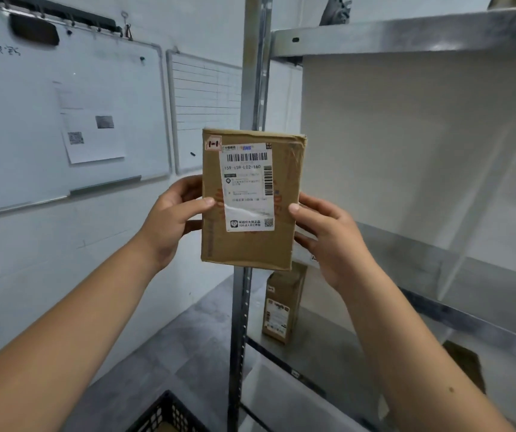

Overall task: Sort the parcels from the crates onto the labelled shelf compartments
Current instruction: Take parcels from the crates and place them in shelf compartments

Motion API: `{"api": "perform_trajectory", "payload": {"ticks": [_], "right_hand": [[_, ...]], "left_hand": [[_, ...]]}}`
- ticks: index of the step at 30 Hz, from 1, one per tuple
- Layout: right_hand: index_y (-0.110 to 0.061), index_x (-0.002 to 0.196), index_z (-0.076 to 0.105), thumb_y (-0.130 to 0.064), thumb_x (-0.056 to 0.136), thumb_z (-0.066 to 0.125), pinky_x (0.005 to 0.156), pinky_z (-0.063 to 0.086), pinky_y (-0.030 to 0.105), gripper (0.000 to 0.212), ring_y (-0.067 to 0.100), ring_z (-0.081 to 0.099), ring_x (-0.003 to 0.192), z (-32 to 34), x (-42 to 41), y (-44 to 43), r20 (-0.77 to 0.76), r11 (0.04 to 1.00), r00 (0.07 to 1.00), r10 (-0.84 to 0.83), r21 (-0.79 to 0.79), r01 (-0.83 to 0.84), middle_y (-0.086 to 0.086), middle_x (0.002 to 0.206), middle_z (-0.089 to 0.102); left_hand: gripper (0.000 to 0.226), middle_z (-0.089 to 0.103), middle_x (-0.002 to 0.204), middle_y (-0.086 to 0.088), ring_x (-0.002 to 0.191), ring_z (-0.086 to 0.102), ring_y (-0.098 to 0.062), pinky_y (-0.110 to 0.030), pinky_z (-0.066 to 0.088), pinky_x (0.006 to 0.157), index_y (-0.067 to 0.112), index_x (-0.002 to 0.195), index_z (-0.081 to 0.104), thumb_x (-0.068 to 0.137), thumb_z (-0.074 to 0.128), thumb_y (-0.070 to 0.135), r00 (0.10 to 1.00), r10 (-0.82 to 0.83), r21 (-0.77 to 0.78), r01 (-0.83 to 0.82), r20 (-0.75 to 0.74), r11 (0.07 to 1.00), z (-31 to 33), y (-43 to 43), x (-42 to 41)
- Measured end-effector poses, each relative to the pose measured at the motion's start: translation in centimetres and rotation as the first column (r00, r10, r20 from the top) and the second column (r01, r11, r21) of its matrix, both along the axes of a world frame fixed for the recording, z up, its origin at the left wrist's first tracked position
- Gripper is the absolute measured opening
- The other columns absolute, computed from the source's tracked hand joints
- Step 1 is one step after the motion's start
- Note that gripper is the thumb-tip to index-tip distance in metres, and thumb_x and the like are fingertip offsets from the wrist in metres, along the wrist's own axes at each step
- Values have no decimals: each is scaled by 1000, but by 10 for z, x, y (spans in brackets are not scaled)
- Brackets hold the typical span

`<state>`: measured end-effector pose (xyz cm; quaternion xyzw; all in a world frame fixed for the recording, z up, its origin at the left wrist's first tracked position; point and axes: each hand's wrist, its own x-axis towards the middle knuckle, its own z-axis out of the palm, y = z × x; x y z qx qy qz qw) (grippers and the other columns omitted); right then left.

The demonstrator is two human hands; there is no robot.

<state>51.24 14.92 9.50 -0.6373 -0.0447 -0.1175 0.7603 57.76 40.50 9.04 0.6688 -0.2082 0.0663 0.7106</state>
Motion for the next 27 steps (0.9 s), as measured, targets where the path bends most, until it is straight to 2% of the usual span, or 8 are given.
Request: {"api": "perform_trajectory", "payload": {"ticks": [4, 6, 8, 12, 14, 18, 21, 27], "right_hand": [[-20, 131, 70, -24, 90, 80, 106, 52, 47, 42, 18, 73, 114, 2, -15, -11, 22, 993, 993, -114, -31, 114, -2, 119, 78], [-23, 127, 71, -19, 92, 78, 94, 57, 41, 36, 14, 75, 108, 5, -21, -14, 53, 982, 983, -178, -57, 181, -5, 115, 79], [-25, 129, 69, -15, 90, 80, 85, 62, 35, 42, 13, 75, 106, 5, -24, -17, 100, 966, 967, -236, -80, 244, -8, 114, 79], [-20, 140, 63, -12, 81, 88, 86, 65, 40, 65, 15, 76, 105, 1, -19, -16, 122, 921, 924, -361, -107, 374, -6, 116, 78], [-22, 142, 63, -13, 82, 87, 86, 65, 39, 66, 14, 75, 106, -3, -15, -15, 111, 894, 900, -421, -116, 433, -8, 117, 78], [-29, 139, 64, -17, 86, 84, 76, 63, 26, 58, 7, 73, 103, -12, -8, -13, 116, 847, 859, -498, -146, 511, -17, 114, 77], [-31, 137, 65, -18, 88, 83, 82, 64, 31, 54, 7, 72, 105, -19, 2, -11, 113, 826, 842, -528, -160, 540, -18, 113, 77], [-36, 121, 70, -9, 92, 76, 95, 61, 31, 40, 0, 71, 104, -35, 29, -12, 137, 785, 815, -563, -221, 579, -18, 111, 77]], "left_hand": [[35, 75, 123, 2, 115, 71, -25, -42, 55, 89, 22, 127, 63, 93, 67, 20, 997, -75, -8, 75, -4, 997, 6, -22, 5], [30, 75, 123, 2, 116, 70, -24, -42, 54, 90, 21, 130, 63, 101, 62, 14, 991, -130, -2, 130, -6, 992, 10, -34, 11], [31, 75, 124, 4, 115, 71, -22, -42, 55, 93, 22, 132, 62, 103, 59, 13, 983, -181, 16, 181, -1, 983, 13, -46, 18], [38, 74, 125, 5, 113, 72, -15, -31, 59, 90, 22, 135, 62, 101, 63, 6, 970, -240, 15, 240, 40, 971, 14, -64, 30], [41, 76, 121, 11, 110, 72, -10, -24, 60, 86, 28, 129, 64, 97, 67, 2, 968, -243, 13, 243, 63, 970, 10, -71, 35], [40, 76, 116, 15, 111, 71, -12, -28, 60, 90, 34, 126, 68, 96, 72, 8, 970, -233, 40, 231, 62, 972, -3, -80, 50], [41, 76, 120, 15, 113, 69, -8, -25, 60, 90, 30, 135, 68, 99, 69, 12, 971, -230, 71, 225, 67, 972, -10, -83, 60], [38, 74, 123, 13, 118, 66, -14, -41, 57, 103, 36, 132, 68, 101, 66, 14, 981, -192, 121, 188, 24, 975, -25, -96, 78]]}}
